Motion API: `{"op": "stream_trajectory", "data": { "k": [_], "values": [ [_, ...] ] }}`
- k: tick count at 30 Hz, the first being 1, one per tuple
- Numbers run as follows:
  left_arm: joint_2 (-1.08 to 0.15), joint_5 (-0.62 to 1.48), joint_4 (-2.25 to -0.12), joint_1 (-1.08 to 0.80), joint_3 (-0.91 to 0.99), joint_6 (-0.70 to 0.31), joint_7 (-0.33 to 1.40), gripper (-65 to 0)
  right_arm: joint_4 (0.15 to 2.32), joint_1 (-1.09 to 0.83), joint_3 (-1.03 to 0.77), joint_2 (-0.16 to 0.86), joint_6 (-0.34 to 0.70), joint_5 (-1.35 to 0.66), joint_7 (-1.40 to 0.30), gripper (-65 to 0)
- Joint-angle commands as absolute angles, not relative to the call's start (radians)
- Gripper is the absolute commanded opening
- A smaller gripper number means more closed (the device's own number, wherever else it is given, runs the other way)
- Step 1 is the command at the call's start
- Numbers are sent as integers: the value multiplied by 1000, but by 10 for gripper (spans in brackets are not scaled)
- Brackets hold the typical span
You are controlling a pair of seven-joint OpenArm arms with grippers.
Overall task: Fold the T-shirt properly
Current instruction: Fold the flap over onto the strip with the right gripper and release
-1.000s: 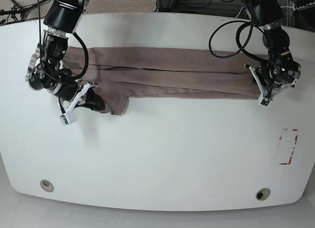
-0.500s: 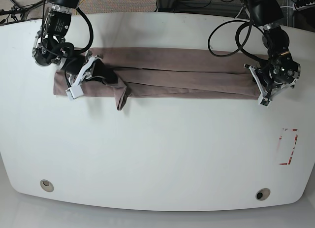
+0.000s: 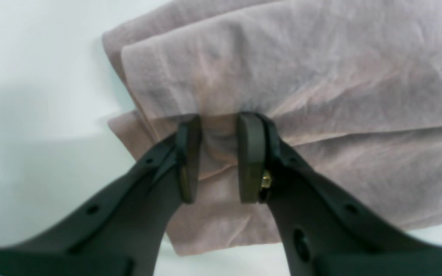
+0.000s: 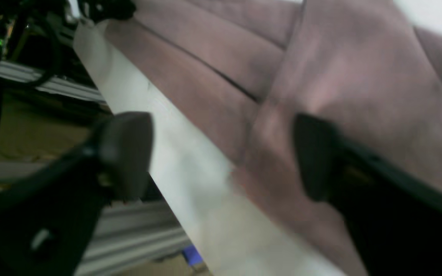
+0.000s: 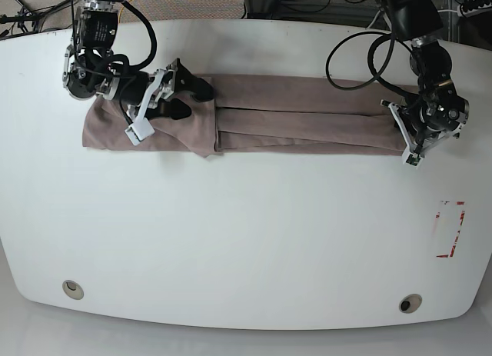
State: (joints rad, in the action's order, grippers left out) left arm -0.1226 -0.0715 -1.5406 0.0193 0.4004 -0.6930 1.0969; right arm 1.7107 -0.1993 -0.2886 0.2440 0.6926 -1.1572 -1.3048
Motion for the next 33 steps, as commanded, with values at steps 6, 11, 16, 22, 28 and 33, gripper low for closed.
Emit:
{"op": "stream_trajectory", "data": {
  "k": [6,11,16,22,28,33],
  "values": [
    [-114,-96,-1529,7,389,-698,1144,-499,1808,-242,-407,323,698,-1171,-1233,-162],
    [-114,-91,-1531,13,389,-698,1147,-499,1810,-251,-478,354,698,-1110,-1185,-285],
    [-113,-90,-1547,27,389,-698,1148,-497,1811,-252,-499,351,698,-951,-1142,-455],
    [-81,-88,-1561,44,392,-698,1150,-446,1810,-248,-456,312,698,-647,-1044,-550],
    [-65,-84,-1593,79,397,-698,1150,-318,1805,-236,-380,249,698,-360,-931,-517],
    [-51,8,-1656,84,398,-698,1162,-271,1738,-217,-341,220,698,-236,-888,-518]
  ]
}}
